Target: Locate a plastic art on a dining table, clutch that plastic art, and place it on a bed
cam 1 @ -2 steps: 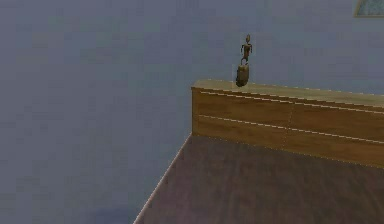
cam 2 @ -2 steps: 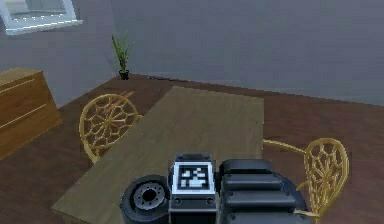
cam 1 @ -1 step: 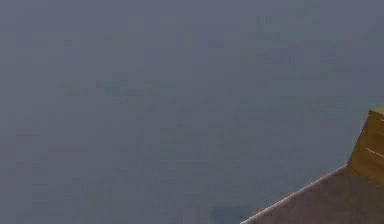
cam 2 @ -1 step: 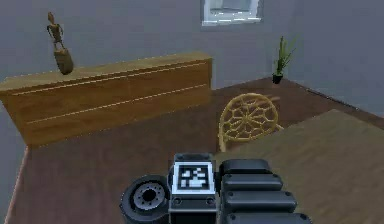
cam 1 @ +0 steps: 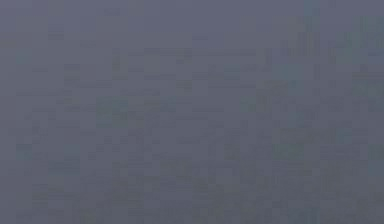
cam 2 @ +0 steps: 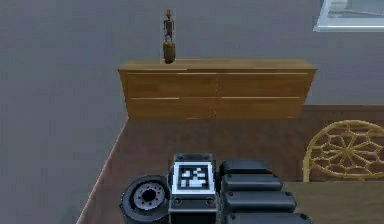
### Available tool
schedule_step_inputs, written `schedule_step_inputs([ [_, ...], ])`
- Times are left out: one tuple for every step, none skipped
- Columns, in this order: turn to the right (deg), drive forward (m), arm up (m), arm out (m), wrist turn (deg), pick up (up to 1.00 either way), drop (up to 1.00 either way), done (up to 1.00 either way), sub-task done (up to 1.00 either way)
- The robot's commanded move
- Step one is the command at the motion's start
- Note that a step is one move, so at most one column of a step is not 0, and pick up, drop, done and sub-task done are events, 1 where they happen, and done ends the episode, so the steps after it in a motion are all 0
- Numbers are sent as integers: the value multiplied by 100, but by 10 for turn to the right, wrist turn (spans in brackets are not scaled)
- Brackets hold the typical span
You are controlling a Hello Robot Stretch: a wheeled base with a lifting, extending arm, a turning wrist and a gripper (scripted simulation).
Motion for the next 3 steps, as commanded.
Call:
schedule_step_inputs([
  [0, 10, 0, 0, 0, 0, 0, 0, 0],
  [-450, 0, 0, 0, 0, 0, 0, 0, 0],
  [-210, 0, 0, 0, 0, 0, 0, 0, 0],
])
